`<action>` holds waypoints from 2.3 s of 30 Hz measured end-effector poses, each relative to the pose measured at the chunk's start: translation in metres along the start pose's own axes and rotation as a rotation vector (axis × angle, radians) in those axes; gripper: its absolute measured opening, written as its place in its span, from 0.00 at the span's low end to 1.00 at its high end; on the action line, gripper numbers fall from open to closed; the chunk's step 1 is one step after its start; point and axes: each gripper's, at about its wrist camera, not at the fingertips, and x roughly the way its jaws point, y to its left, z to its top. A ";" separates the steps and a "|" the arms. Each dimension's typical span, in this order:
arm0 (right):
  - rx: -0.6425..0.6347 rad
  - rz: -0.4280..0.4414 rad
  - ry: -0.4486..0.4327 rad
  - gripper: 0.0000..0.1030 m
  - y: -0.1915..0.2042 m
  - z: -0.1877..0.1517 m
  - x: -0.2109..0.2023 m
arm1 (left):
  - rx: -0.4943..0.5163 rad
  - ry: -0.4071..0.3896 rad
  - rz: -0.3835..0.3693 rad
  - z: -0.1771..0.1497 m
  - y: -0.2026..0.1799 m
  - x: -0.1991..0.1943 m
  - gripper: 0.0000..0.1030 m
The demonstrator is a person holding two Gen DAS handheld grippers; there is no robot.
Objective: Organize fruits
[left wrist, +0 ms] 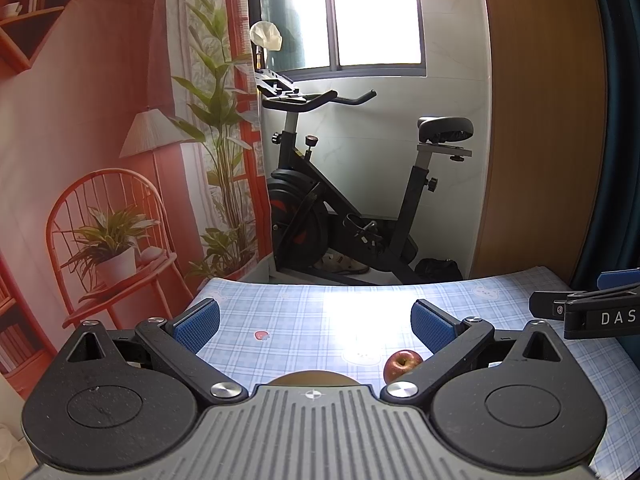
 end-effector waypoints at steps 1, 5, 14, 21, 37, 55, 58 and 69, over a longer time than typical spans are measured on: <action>0.000 0.000 0.000 1.00 0.000 0.000 0.000 | 0.000 0.000 0.000 0.000 0.000 0.000 1.00; 0.000 0.001 0.000 1.00 0.000 0.000 0.000 | 0.000 -0.001 0.001 0.000 0.000 0.000 1.00; 0.000 0.001 0.000 1.00 0.000 0.001 0.000 | -0.001 -0.001 0.000 0.000 0.000 0.000 1.00; 0.024 0.026 -0.004 1.00 -0.004 -0.001 0.003 | 0.017 -0.009 0.036 -0.002 -0.002 0.002 1.00; -0.068 0.021 -0.146 1.00 -0.012 -0.044 0.056 | 0.025 -0.084 0.054 -0.027 0.001 0.040 0.99; -0.033 0.114 -0.115 1.00 -0.040 -0.088 0.093 | -0.046 -0.027 -0.084 -0.069 0.011 0.093 0.88; 0.001 0.152 -0.095 1.00 -0.050 -0.088 0.098 | -0.045 -0.013 -0.102 -0.071 0.012 0.098 0.87; 0.065 0.196 -0.059 1.00 -0.067 -0.094 0.105 | -0.078 -0.017 -0.121 -0.081 0.014 0.104 0.75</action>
